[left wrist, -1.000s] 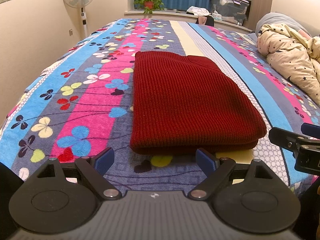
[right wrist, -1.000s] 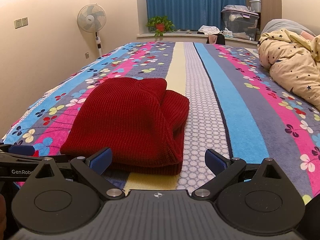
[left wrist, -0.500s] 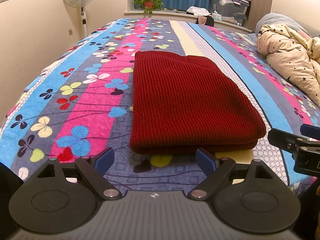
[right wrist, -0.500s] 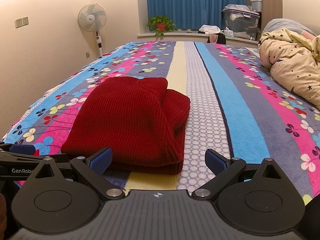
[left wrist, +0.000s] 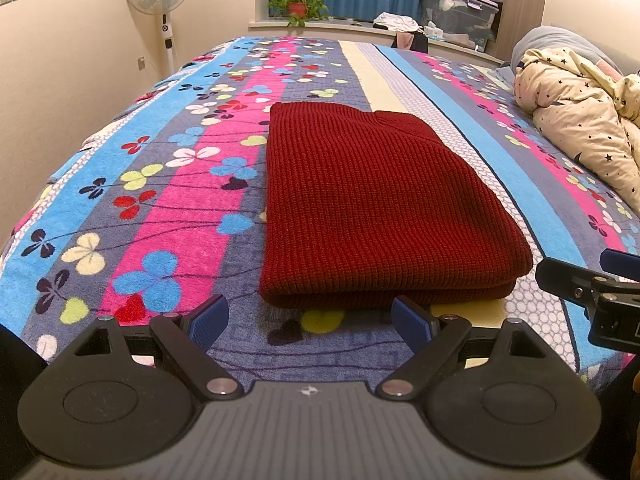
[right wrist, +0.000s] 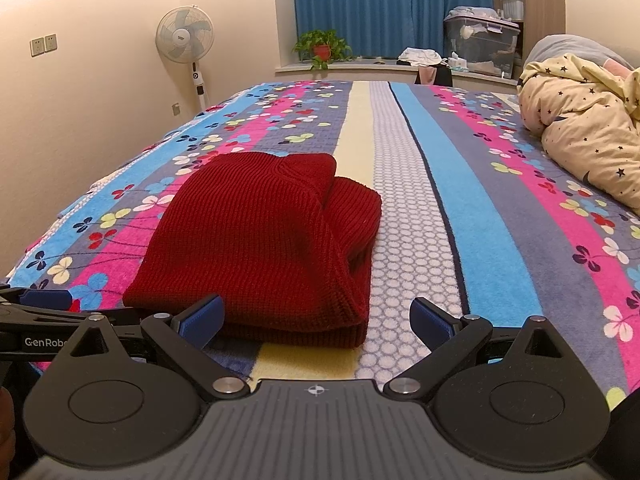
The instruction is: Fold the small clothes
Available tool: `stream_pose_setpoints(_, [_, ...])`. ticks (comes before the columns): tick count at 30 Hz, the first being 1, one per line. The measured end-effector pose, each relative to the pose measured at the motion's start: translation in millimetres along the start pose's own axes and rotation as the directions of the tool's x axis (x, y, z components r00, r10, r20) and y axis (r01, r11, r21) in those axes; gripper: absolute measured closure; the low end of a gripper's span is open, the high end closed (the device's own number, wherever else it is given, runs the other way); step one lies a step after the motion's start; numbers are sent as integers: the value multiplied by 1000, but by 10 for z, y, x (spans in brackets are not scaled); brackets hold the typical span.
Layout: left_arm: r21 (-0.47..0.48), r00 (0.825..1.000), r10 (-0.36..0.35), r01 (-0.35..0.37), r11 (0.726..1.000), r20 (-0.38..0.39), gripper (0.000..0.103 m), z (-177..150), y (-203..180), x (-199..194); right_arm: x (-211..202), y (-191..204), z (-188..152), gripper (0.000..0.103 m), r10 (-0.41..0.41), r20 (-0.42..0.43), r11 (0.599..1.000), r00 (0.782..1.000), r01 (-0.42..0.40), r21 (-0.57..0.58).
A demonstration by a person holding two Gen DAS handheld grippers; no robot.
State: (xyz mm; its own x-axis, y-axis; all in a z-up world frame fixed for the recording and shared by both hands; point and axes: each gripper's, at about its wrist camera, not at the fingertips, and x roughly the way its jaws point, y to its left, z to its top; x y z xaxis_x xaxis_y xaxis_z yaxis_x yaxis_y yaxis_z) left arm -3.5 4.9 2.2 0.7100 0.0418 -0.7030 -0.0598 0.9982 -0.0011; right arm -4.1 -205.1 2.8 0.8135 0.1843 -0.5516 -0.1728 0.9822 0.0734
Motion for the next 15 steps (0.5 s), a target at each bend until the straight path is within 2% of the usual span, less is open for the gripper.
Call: stream_pose_setpoints(15, [2,1000,1,-1,1000,2,11,-15,-20,7,0,15,-10,4,3,-3,1000,1000,-3,0])
